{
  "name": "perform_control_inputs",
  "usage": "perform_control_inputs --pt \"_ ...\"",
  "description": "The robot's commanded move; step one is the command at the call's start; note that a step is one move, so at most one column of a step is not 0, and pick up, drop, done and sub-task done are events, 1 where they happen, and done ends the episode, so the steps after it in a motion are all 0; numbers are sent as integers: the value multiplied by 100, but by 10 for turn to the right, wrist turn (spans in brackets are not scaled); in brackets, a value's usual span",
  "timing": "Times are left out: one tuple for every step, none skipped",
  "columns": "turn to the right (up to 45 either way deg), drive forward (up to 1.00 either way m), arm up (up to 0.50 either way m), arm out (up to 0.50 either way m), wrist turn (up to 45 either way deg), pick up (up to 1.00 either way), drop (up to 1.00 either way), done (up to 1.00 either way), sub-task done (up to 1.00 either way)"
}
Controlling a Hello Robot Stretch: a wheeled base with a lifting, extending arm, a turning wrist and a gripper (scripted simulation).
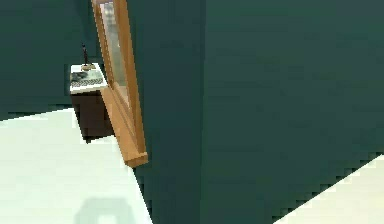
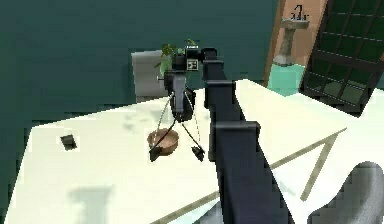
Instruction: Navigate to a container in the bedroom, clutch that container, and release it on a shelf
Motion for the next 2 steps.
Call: perform_control_inputs --pt "0 0 0 0 450 0 0 0 0" --pt "0 0 0 0 450 0 0 0 0"
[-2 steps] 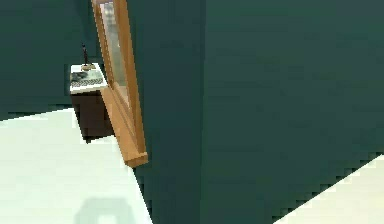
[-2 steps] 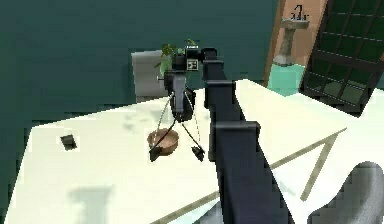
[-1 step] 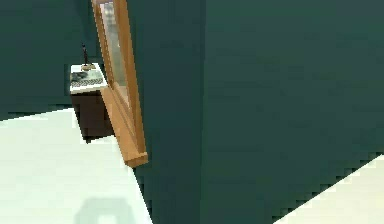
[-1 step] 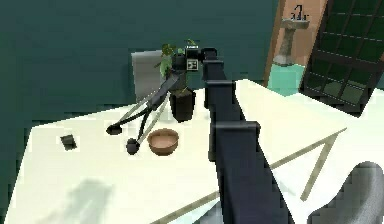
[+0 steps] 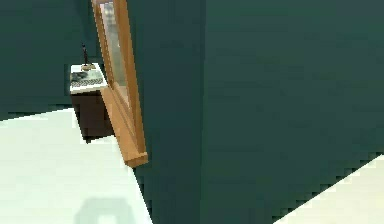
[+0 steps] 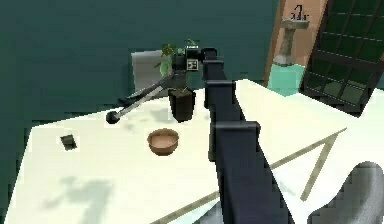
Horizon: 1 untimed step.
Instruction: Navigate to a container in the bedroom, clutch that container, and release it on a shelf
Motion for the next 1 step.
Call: perform_control_inputs --pt "0 0 0 0 450 0 0 0 0"
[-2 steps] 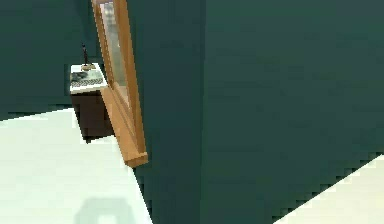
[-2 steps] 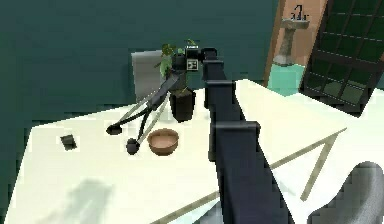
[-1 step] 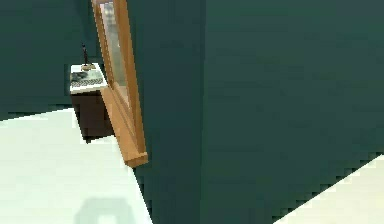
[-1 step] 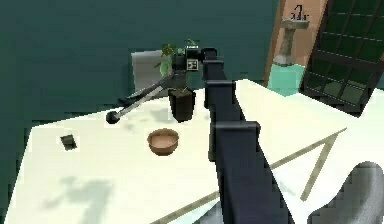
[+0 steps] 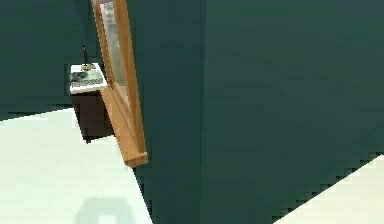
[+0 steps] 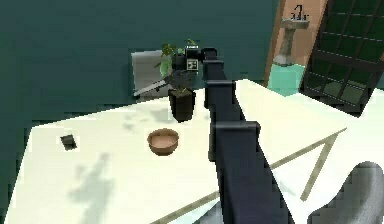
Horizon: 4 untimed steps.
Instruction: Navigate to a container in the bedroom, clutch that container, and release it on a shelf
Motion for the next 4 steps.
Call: perform_control_inputs --pt "0 0 0 0 120 0 0 0 0" --pt "0 0 -30 0 0 0 0 0 0" --pt "0 0 0 0 0 100 0 0 0" --pt "0 0 10 0 0 0 0 0 0"
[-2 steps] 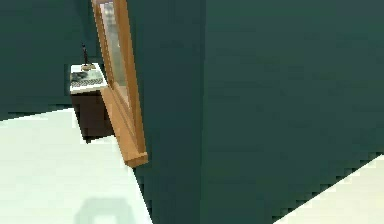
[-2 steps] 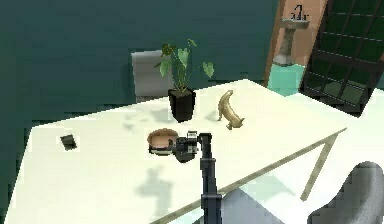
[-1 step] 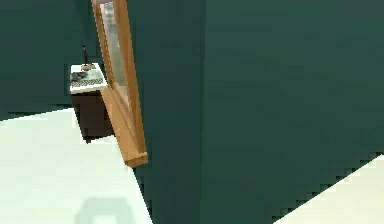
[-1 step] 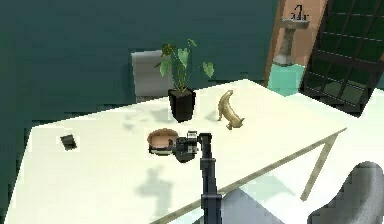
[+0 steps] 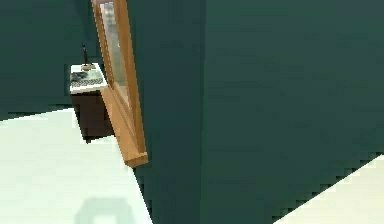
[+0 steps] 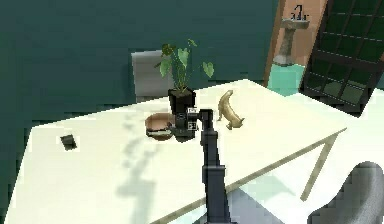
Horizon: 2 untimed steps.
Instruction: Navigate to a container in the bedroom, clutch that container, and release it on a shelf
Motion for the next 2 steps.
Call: perform_control_inputs --pt "0 0 20 0 0 0 0 0 0" --pt "0 0 0 0 -450 0 0 0 0"
